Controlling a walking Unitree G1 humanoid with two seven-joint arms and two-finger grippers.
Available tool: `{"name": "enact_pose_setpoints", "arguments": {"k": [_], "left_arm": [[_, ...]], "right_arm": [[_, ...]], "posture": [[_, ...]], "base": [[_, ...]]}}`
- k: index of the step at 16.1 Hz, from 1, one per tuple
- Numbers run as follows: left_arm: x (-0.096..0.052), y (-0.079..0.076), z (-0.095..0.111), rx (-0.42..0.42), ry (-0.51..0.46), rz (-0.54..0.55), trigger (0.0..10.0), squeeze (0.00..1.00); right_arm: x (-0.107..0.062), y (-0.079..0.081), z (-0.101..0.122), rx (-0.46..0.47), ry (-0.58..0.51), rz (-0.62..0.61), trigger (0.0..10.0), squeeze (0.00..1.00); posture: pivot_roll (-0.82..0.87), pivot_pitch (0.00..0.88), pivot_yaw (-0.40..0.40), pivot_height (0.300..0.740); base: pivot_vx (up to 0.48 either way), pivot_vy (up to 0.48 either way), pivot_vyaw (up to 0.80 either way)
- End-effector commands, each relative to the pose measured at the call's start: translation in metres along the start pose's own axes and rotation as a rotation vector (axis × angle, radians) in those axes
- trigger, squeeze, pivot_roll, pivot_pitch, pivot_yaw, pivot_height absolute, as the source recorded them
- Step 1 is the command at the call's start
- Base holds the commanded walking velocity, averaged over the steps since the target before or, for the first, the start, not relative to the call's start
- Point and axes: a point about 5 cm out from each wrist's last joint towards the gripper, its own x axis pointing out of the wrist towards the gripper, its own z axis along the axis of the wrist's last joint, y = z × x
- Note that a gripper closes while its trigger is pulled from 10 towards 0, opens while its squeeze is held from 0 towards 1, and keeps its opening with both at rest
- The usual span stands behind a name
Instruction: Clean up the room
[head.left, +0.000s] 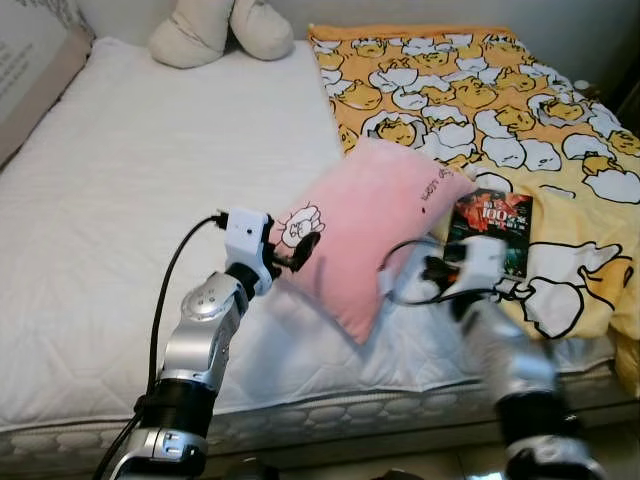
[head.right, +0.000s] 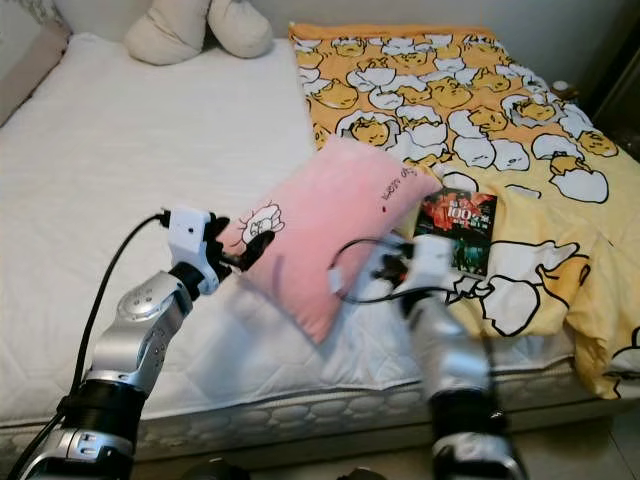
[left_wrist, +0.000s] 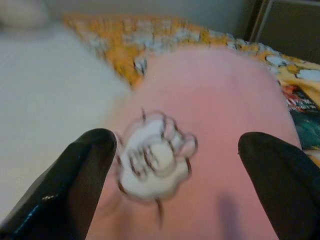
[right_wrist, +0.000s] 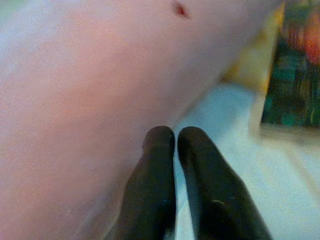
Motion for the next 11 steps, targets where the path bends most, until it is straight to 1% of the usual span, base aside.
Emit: {"name": "enact_pose_setpoints", "arguments": {"k": [1, 2, 3, 4, 5, 6, 7, 8, 9, 10, 11], "left_arm": [[-0.003, -0.003, 0.017, 0.11, -0.094, -0.021, 10.0, 0.0], [-0.014, -0.007, 0.024, 0.239, -0.164, -0.05, 10.0, 0.0], [-0.026, -0.006, 0.02, 0.26, -0.166, -0.033, 10.0, 0.0], [-0.038, 0.001, 0.012, 0.211, -0.132, 0.043, 10.0, 0.0], [-0.046, 0.005, 0.007, 0.193, -0.109, 0.092, 10.0, 0.0], [-0.052, 0.006, 0.005, 0.176, -0.101, 0.117, 10.0, 0.0], [-0.067, 0.008, 0.002, 0.134, -0.087, 0.147, 10.0, 0.0], [-0.074, 0.007, 0.0, 0.133, -0.076, 0.149, 10.0, 0.0], [-0.087, 0.007, -0.006, 0.134, -0.048, 0.149, 10.0, 0.0], [-0.091, 0.007, -0.008, 0.134, -0.037, 0.157, 10.0, 0.0], [-0.092, 0.002, -0.003, 0.111, -0.06, 0.154, 10.0, 0.0]], "right_arm": [[0.0, 0.01, 0.008, -0.133, -0.079, 0.009, 10.0, 1.0], [-0.001, 0.017, 0.01, -0.234, -0.136, 0.0, 10.0, 1.0], [-0.004, 0.014, 0.01, -0.221, -0.164, -0.039, 10.0, 1.0], [-0.012, 0.004, 0.008, -0.192, -0.202, -0.107, 10.0, 1.0], [-0.017, -0.004, 0.004, -0.175, -0.224, -0.155, 10.0, 1.0], [-0.021, -0.007, 0.002, -0.172, -0.235, -0.173, 10.0, 1.0], [-0.028, -0.01, -0.004, -0.175, -0.261, -0.205, 10.0, 1.0], [-0.031, -0.01, -0.006, -0.17, -0.277, -0.211, 10.0, 1.0], [-0.036, -0.008, -0.01, -0.136, -0.302, -0.22, 10.0, 1.0], [-0.041, -0.007, -0.014, -0.098, -0.312, -0.225, 10.0, 1.0], [-0.051, -0.003, -0.033, 0.017, -0.277, -0.214, 10.0, 1.0]], "posture": [[-0.06, 0.0, 0.012, 0.719], [-0.06, 0.0, 0.015, 0.719], [-0.05, 0.0, 0.018, 0.719], [-0.05, 0.0, 0.02, 0.719], [-0.05, 0.0, 0.02, 0.719], [-0.05, 0.0, 0.021, 0.719], [-0.04, 0.0, 0.022, 0.719], [-0.04, 0.0, 0.021, 0.719], [-0.03, 0.0, 0.017, 0.719], [-0.02, 0.0, 0.014, 0.719], [-0.01, 0.0, 0.006, 0.719]], "base": [[0.0, 0.0, 0.0], [0.0, 0.0, 0.0], [0.0, 0.0, 0.0], [0.0, 0.0, 0.0], [0.0, 0.0, 0.0], [0.0, 0.0, 0.0], [0.0, 0.0, 0.0], [0.0, 0.0, 0.0], [0.0, 0.0, 0.0], [0.0, 0.0, 0.0], [0.0, 0.0, 0.0]]}}
